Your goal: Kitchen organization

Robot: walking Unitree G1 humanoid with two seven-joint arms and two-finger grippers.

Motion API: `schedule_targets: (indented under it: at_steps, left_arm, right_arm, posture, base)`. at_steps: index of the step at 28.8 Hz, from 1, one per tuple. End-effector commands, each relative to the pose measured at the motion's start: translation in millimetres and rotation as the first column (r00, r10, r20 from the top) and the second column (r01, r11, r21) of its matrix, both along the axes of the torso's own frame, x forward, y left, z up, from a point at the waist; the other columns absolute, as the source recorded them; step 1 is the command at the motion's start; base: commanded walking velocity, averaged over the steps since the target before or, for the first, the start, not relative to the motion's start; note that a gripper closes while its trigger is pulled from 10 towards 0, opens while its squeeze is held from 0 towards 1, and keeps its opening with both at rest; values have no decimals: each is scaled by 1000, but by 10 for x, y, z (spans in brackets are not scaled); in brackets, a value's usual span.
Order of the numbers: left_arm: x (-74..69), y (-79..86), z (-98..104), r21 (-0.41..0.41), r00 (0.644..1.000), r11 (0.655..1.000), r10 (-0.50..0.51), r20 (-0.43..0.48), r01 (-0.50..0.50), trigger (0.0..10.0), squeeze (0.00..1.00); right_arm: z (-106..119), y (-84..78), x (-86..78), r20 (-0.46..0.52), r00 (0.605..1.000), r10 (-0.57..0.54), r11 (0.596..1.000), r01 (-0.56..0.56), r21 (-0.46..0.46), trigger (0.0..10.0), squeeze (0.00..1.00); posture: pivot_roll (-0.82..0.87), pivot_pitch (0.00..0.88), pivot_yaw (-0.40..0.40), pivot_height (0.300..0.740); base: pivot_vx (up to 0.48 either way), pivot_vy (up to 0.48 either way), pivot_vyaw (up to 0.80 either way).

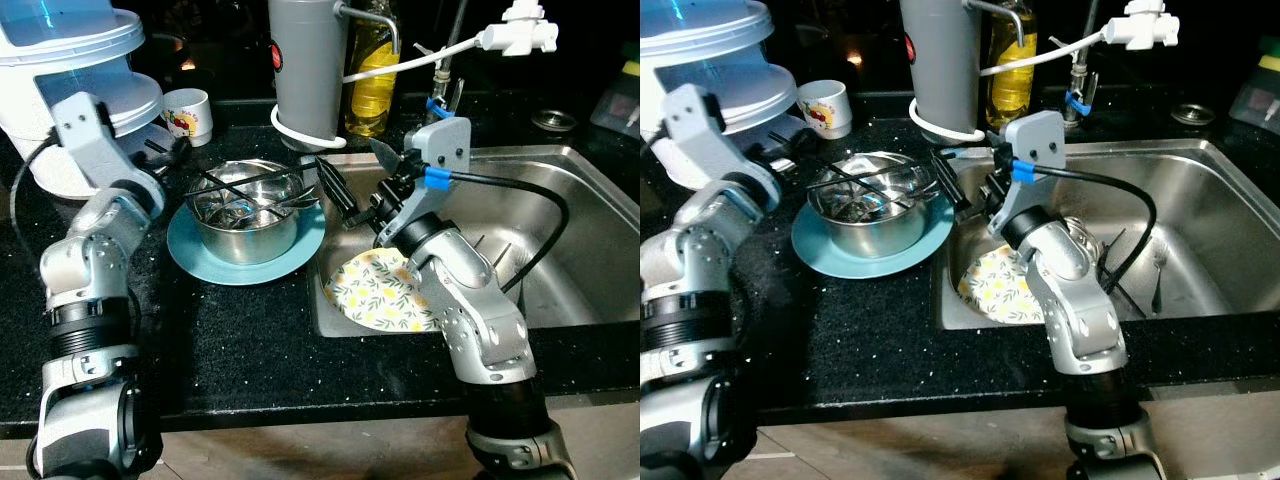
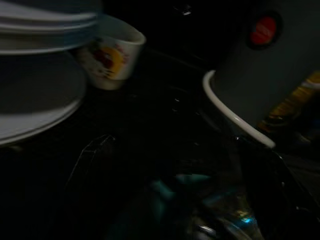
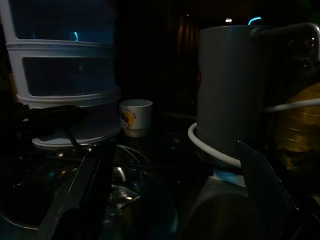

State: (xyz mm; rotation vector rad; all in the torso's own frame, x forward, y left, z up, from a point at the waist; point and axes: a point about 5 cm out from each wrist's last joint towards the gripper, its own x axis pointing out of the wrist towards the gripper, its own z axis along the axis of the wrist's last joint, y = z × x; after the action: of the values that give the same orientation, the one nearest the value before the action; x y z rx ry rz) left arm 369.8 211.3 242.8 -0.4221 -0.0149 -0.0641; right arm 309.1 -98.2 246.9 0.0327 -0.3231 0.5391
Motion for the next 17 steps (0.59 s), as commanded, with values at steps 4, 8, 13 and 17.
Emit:
schedule_targets:
  at_steps: [4, 8, 13, 17]
  left_arm:
    - [42, 21, 14, -5, 1000, 1000, -24, 9, 24, 0, 0]
    - [35, 12, 24, -3, 999, 999, -34, 16, 34, 0, 0]
    - [10, 50, 22, -3, 1000, 1000, -17, 14, 17, 0, 0]
    - [-7, 80, 39, -3, 1000, 1000, 0, 19, 0, 0, 0]
  right_arm:
    - [7, -6, -51, -6, 1000, 8, 1000, -8, -10, 10000, 0]
    - [6, -7, -56, -7, 1000, 9, 1000, -9, -12, 10000, 0]
    - [-4, -2, -54, -10, 1000, 8, 1000, -8, -12, 10000, 0]
    - [-7, -1, -51, -11, 1000, 7, 1000, -7, -11, 10000, 0]
  posture:
    - [-42, 40, 3, 740]
    - [-42, 40, 3, 740]
    - [-30, 31, 3, 740]
    - [-25, 28, 4, 740]
  base:
    - [0, 0, 0]
    - [0, 0, 0]
    - [0, 0, 0]
    - [0, 0, 0]
